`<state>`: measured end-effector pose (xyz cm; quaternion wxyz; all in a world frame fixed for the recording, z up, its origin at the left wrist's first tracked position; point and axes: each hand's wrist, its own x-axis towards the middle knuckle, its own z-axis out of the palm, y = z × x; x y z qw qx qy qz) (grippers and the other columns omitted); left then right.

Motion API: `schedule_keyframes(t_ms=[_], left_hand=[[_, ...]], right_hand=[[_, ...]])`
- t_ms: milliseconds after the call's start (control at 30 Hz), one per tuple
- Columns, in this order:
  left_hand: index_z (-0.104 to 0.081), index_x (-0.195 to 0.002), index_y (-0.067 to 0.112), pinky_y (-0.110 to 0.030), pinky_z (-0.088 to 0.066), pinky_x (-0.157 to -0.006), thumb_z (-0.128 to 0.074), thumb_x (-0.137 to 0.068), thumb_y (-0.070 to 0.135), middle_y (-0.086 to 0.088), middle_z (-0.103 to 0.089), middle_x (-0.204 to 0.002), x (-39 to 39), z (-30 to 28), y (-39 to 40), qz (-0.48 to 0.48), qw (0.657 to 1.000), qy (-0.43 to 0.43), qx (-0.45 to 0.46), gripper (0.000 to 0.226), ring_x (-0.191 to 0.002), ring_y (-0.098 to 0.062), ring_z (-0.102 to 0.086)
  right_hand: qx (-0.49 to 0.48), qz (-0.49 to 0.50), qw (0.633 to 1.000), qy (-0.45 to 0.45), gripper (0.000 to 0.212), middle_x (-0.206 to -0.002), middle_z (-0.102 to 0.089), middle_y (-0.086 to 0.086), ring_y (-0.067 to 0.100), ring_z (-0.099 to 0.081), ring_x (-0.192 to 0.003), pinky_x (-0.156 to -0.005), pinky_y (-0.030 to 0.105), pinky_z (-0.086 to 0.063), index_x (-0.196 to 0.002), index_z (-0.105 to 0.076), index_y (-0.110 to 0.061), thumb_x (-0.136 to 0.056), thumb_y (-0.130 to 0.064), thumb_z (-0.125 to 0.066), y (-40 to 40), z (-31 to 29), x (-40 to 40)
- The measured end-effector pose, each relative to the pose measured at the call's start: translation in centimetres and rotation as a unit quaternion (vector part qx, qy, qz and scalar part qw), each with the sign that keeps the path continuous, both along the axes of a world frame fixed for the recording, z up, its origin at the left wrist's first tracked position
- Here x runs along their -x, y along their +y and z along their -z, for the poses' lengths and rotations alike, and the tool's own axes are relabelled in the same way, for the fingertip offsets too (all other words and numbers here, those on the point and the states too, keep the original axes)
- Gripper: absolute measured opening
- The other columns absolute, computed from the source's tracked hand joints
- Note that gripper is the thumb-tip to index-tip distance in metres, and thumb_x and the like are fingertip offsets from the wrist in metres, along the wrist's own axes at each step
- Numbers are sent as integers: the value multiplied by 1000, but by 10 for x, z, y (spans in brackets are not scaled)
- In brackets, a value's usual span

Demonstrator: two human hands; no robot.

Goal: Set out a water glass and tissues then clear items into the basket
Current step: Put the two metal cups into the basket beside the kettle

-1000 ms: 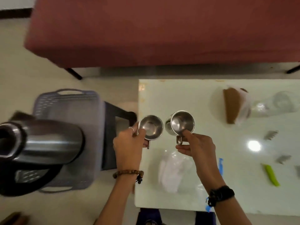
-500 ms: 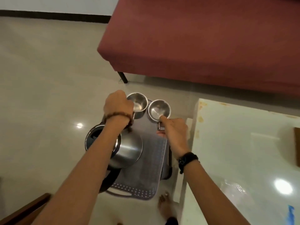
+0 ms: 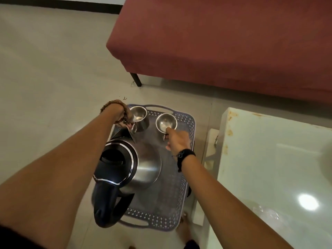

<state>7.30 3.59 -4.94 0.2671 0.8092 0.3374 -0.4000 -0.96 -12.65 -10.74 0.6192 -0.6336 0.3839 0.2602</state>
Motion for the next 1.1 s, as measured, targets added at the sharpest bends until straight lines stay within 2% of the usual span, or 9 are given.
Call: schedule_keyframes(t_ms=[167, 333, 467, 567, 700, 867, 933, 1033, 1100], left_hand=[[-58, -72, -1, -25, -50, -68, -46, -92, 6, -5, -66, -51, 1, 14, 0, 33, 998, 50, 23, 24, -87, -20, -62], [-55, -26, 11, -15, -50, -48, -47, -90, 1, -4, -60, -42, 4, 22, 0, 40, 999, 21, 2, 65, -56, -16, -58], [-60, -82, -6, -28, -52, -88, -50, -90, 3, -21, -64, -83, -2, 39, 10, 51, 997, 51, 4, 16, -87, -32, -63], [-57, -83, -1, -32, -52, -76, -52, -89, 9, -15, -57, -79, -5, 45, 11, 135, 989, 55, -30, 13, -72, -26, -57], [-40, -126, -14, -47, -43, -102, -44, -93, 5, -30, -55, -124, -4, 50, 14, 140, 986, 90, -18, 38, -112, -38, -56], [-54, -116, -7, -37, -47, -95, -50, -92, 17, -18, -65, -97, 0, 15, -2, 290, 946, 46, -135, 34, -85, -27, -57], [-57, -112, -5, -33, -46, -90, -45, -92, 9, -11, -55, -74, -1, -8, -17, 386, 896, 23, -216, 27, -71, -22, -54], [-58, -112, 0, -31, -44, -76, -43, -92, 8, -15, -62, -97, -6, -30, -53, 487, 820, -66, -292, 26, -87, -26, -60], [-60, -109, -2, -36, -47, -81, -43, -91, 5, -18, -65, -103, -3, -33, -83, 499, 819, -125, -254, 26, -95, -30, -61]], right_hand=[[6, 18, 999, 28, 23, -99, -72, 16, 25, -63, -84, -71, 32, -44, -84, -70, -4, -82, -25, -61, 18, 15, -4], [-7, 45, 998, 38, 18, -92, -71, 17, 25, -62, -79, -69, 33, -43, -67, -63, -9, -82, -21, -62, 30, 24, -7], [-25, 58, 997, 48, 16, -96, -70, 16, 22, -56, -76, -69, 32, -42, -70, -61, -11, -83, -21, -61, 37, 26, -9], [-33, 75, 994, 66, 15, -89, -64, 10, 13, -43, -57, -55, 25, -36, -73, -61, -10, -84, -21, -61, 42, 26, -11], [-35, 74, 994, 72, 37, -97, -63, 12, 13, -45, -60, -56, 25, -39, -108, -65, 2, -83, -26, -65, 42, 29, -13], [-71, 0, 996, 56, 46, -122, -61, 13, 28, -54, -110, -88, 36, -41, -119, -58, -1, -86, -32, -63, 35, 20, -5], [-79, -13, 996, 37, 40, -108, -62, 10, 22, -55, -95, -81, 33, -40, -114, -59, 1, -85, -27, -64, 30, 11, 0], [-56, -54, 997, -26, 13, -69, -53, 4, 14, -44, -58, -59, 30, -38, -76, -61, -10, -84, -20, -63, 14, -11, 7], [23, -115, 987, -114, 23, -66, -56, 12, 19, -49, -59, -58, 38, -42, -62, -58, -12, -84, -18, -61, -6, -25, 13]])
